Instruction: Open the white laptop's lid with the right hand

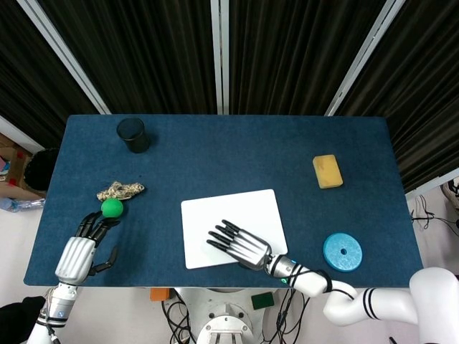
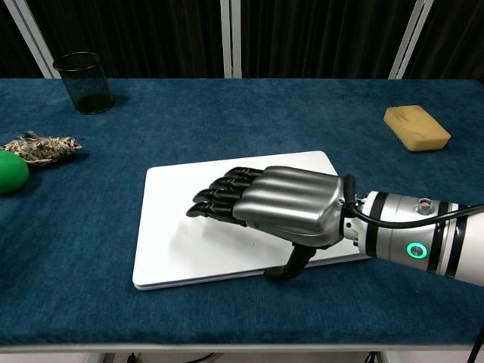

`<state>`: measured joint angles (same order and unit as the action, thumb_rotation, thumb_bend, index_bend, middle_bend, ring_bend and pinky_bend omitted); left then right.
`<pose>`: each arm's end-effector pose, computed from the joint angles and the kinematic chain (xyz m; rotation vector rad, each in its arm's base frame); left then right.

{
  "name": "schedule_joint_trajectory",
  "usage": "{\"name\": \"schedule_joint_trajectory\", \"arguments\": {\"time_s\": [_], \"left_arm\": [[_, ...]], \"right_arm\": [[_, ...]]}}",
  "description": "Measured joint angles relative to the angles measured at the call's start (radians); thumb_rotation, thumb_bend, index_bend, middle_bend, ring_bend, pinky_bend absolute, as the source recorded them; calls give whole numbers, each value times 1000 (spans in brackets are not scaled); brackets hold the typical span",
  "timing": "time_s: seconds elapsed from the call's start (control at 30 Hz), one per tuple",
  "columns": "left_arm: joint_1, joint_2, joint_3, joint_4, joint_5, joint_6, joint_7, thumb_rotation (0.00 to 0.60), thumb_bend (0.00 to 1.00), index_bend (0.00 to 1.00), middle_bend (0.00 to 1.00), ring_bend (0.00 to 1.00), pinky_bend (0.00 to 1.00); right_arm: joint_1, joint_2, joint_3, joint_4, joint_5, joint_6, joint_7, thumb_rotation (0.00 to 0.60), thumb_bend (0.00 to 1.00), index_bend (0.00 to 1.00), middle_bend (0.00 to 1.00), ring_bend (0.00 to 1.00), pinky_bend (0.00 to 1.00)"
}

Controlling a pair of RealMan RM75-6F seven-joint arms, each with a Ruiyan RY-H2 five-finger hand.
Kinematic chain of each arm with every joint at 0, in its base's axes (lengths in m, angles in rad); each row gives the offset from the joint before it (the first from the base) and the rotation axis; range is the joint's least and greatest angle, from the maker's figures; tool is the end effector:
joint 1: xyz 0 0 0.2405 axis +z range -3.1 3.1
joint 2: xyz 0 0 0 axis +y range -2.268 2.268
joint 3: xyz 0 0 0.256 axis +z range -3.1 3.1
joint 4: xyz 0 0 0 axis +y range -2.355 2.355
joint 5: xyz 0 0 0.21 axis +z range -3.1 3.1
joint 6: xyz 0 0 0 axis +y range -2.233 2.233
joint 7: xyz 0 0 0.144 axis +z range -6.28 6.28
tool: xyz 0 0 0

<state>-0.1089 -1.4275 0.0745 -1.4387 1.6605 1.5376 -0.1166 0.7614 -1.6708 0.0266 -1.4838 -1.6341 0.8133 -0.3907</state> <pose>-0.2852 0.1589 0.0569 -1.5038 -1.0758 -1.1611 -0.0992 -0.2501 -0.0910 2.4893 -0.4566 0.9602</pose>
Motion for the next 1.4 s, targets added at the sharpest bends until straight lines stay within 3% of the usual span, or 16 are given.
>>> {"name": "schedule_joint_trajectory", "arguments": {"time_s": [0.37,0.43,0.53,0.63,0.93,1.4], "left_arm": [[27,-54,22,67,11,16,-47,465,447,207,176,31,67],[30,-70,32,80,12,4,-57,459,488,209,176,31,68],[27,-87,52,97,20,-29,-76,401,606,214,176,31,67],[20,-109,74,118,33,-64,-85,337,661,214,176,31,68],[-13,-160,112,130,100,-115,-50,293,660,214,160,31,67],[-66,-210,90,123,120,-145,-8,280,657,208,140,31,67]], "right_arm": [[21,-5,64,-57,102,-3,-192,600,1000,0,0,0,0],[23,-12,76,-61,119,12,-221,600,1000,0,0,0,0],[25,-24,89,-65,143,30,-251,600,1000,0,0,0,0],[31,-33,99,-67,157,41,-279,600,1000,0,0,0,0],[51,-41,118,-85,200,64,-345,600,1000,0,0,0,0],[74,-32,131,-100,243,96,-382,600,1000,0,0,0,0]]}}
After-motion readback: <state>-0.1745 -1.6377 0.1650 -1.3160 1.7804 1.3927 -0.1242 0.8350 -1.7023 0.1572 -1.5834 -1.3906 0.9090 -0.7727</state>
